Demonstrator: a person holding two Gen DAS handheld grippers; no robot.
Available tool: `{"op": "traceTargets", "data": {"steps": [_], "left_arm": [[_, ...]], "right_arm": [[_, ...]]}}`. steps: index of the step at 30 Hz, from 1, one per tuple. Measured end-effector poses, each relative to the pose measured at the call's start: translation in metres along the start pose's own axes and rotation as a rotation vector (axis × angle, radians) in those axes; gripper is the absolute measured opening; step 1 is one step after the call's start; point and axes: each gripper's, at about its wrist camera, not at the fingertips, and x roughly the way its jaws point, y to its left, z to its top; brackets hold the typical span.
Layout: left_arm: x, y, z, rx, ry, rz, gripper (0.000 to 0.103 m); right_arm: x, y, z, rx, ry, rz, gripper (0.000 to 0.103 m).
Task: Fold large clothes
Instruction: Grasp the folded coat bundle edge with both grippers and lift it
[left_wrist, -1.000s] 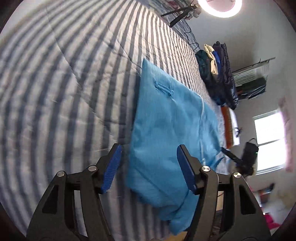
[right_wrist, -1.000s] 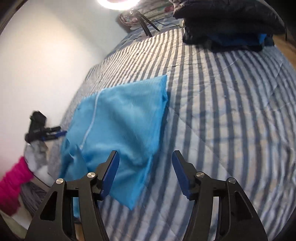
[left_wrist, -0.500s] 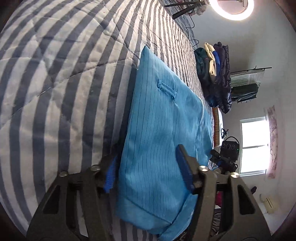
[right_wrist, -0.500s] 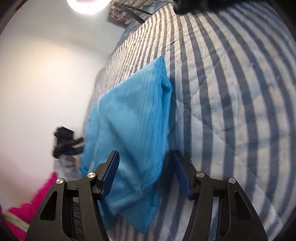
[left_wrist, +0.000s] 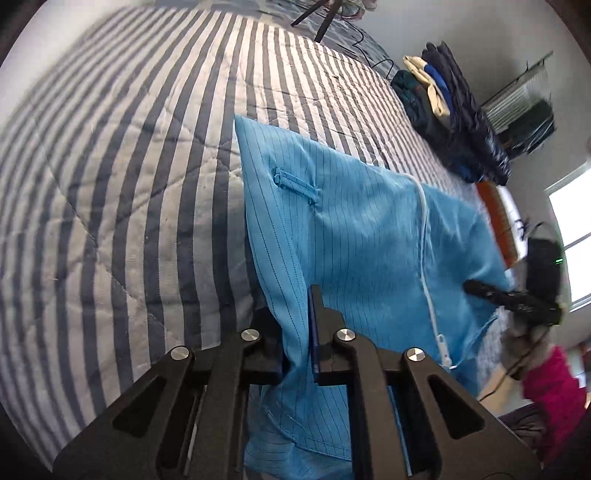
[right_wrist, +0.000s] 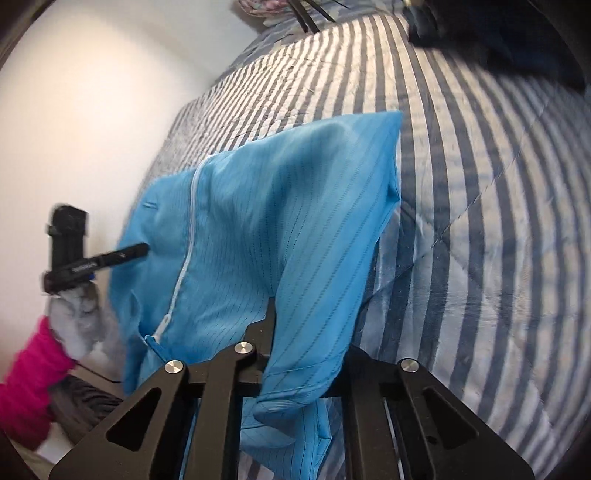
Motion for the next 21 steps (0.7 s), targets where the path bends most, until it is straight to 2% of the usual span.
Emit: {"op": "traceTargets", "data": {"steps": [3,9,15,21], "left_arm": [[-0.008,-0.02,-0.003,0.067,-0.031,0.056,0.006],[-0.021,-0.048,-0.011,0.155,-0.074,0.077,0.005],[-0.031,-0.072,-0.017,0.21,-0.094,0.072,0.005],[-0.039,-0.097,-0.017,0.251,-0.119,0.051,0.005]], "right_arm": [[-0.005,0.027,-0.001,-0.073,-0.008,-0.106,0.006],[-0.023,0.064,-0.004,-0.219,-0.04,-0.28,0.004],[-0.041,0.086,-0.012,-0.277,-0.076,-0.36,0.004],[-0.073,0.093,-0.018,-0.311,-0.122,-0.414,0.004]]}}
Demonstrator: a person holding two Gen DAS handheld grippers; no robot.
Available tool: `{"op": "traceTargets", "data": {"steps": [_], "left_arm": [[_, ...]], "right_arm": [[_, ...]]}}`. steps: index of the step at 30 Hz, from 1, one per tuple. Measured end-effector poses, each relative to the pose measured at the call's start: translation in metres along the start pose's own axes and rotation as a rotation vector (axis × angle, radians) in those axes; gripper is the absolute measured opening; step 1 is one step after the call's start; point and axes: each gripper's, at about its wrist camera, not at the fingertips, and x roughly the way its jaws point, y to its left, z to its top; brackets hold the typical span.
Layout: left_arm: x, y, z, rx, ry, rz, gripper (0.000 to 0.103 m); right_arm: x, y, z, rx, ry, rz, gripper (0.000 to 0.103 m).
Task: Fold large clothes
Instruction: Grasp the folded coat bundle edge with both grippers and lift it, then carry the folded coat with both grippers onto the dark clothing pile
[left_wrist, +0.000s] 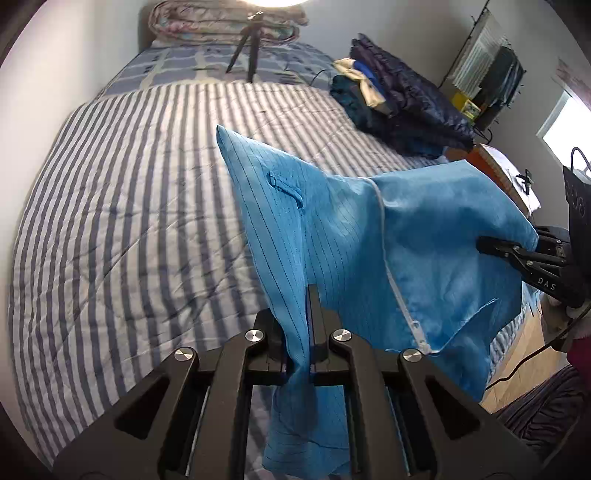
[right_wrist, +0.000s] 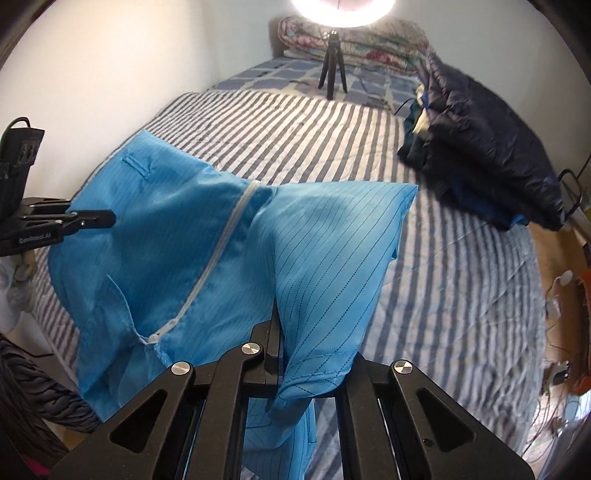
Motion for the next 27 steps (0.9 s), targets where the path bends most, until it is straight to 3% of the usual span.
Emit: {"op": "traceTargets", "data": {"steps": [15,27], "left_arm": [[0.008,-0.069,0.063,0.114,-0.067,-0.064,0.004],[0.031,-0.128,0.169,0.199,-0.161,-0.146,0.004]], "right_arm": [[-0.04,-0.045,0.017,-0.035,-0.095,-0.118,0.003],[-0.075,-0.137,0.066,0.002,-0.178,-0.209,0.003]]}}
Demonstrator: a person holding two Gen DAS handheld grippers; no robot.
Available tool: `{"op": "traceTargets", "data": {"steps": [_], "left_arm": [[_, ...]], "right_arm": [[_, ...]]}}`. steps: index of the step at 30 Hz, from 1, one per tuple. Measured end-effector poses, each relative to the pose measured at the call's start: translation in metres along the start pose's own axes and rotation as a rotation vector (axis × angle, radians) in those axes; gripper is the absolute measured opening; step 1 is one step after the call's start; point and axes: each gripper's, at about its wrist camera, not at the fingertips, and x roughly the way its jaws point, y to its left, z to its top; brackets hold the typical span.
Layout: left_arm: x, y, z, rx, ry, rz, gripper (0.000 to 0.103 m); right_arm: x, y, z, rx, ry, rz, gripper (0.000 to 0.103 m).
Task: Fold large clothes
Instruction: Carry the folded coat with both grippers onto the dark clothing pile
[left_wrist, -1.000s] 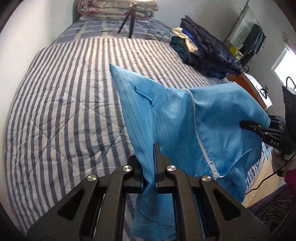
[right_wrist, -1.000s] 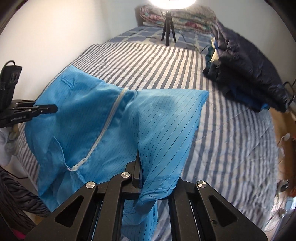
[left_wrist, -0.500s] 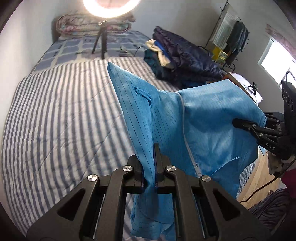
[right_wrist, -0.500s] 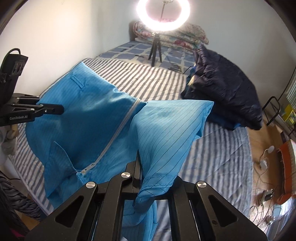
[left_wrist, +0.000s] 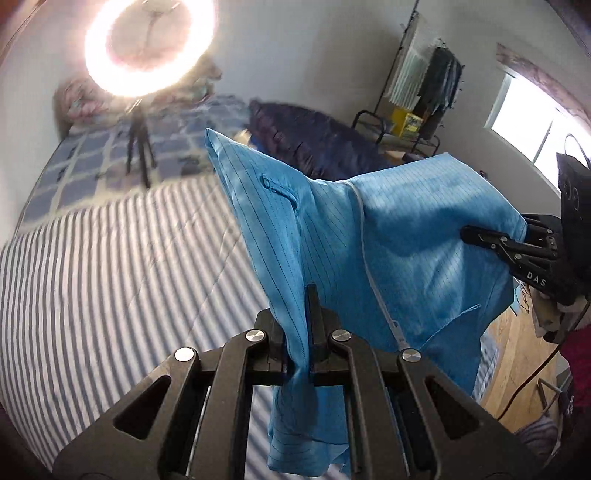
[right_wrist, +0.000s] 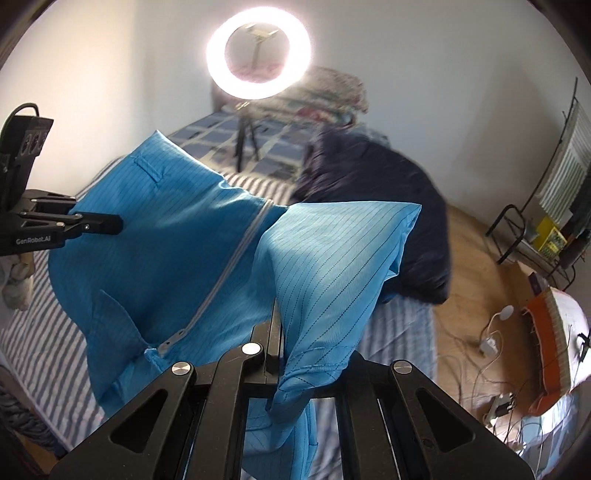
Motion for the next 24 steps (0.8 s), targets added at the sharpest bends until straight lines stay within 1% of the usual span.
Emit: {"op": "traceTargets", "data": {"steps": [5,8,12,14,16,21,24], "left_arm": [[0.02,-0.009,0.059,0.031,-0.046,-0.021,0.004],[0.036,-0.015,0.099,0.052,-0.082,-0.027,0.004],[0.062,-0.018,0.154,0.083,-0.128,-0.022,0.004],[0.078,-0.013,0.177,0.068,-0.141,-0.026,0.004],[0.099,-0.008,0.2,0.059,-0.151,-0.012,0.004],[0.146,0.004,0.235,0.062,-0.161,0.044,0.004],[0.175,0.012,0.244,0.06,-0.153,0.087,0.004]], "right_arm": [[0.002,-0.052,0.036,0.045,-0.046,-0.049,0.003],[0.005,-0.077,0.059,0.042,-0.077,-0.095,0.003],[0.021,-0.117,0.096,0.044,-0.115,-0.154,0.003],[0.032,-0.131,0.111,0.039,-0.125,-0.181,0.003],[0.046,-0.146,0.125,0.036,-0.136,-0.206,0.003],[0.09,-0.173,0.149,0.023,-0.144,-0.245,0.003],[0.121,-0.191,0.157,0.049,-0.137,-0.247,0.003]]}}
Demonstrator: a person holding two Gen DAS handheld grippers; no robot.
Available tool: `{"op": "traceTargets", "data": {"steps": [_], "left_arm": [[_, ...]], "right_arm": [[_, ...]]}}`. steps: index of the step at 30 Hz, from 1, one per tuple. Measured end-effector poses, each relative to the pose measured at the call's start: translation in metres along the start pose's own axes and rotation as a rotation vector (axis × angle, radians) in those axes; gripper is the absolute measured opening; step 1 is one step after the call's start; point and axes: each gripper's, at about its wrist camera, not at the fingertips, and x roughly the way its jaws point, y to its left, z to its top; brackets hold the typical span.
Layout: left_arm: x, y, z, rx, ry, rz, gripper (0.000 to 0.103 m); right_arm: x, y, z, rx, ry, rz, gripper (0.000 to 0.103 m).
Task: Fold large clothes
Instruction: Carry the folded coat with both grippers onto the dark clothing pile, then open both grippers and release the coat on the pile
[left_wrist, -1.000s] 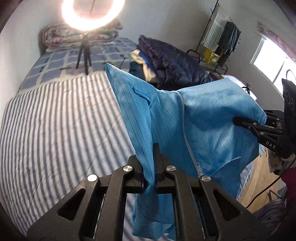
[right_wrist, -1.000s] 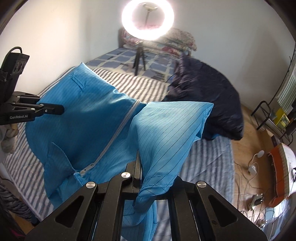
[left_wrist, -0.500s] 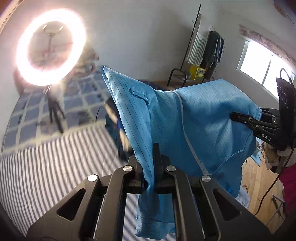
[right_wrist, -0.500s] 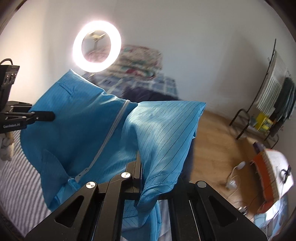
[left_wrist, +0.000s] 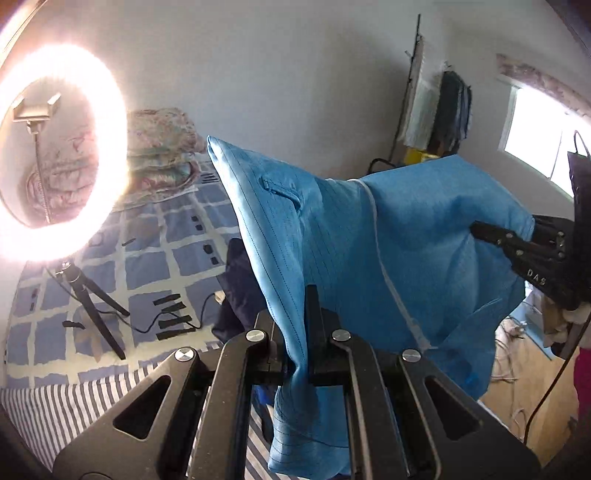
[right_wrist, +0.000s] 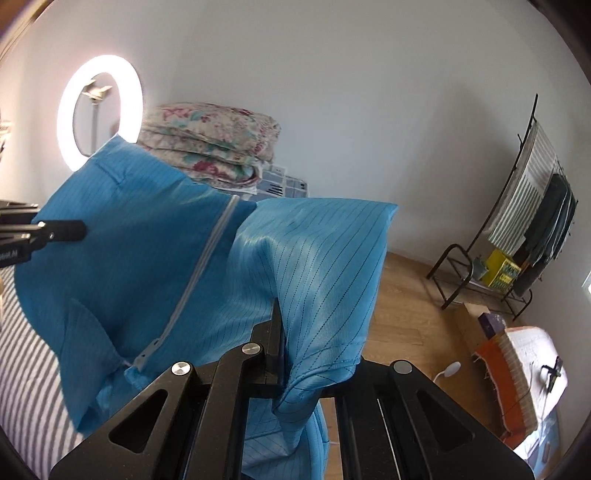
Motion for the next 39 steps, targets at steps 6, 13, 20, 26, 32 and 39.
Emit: {"op": "traceTargets", "data": {"steps": [6,13,20,26,32,39], "left_arm": [[0.05,0.007,-0.011,-0.008,0.047,0.064,0.004],[0.061,0.005,-0.021,-0.005,0.07,0.126,0.025],[0.035,-0.006,-0.021,0.04,0.014,0.18,0.064],[-0.012,-0.022,-0.021,0.06,-0.032,0.163,0.065],[-0.085,-0.04,-0.032,0.077,-0.089,0.152,0.065],[-0.211,-0.058,-0.061,0.066,-0.136,0.153,0.07]], "right_arm": [[0.055,-0.009,-0.016,0.003,0.072,-0.032,0.003],[0.088,-0.017,-0.039,0.003,0.173,-0.094,0.03],[0.08,-0.03,-0.041,0.048,0.166,-0.196,0.06],[0.046,-0.04,-0.037,0.103,0.126,-0.2,0.061],[-0.016,-0.033,-0.037,0.142,0.071,-0.169,0.061],[-0.114,-0.01,-0.038,0.188,-0.002,-0.091,0.062]]}}
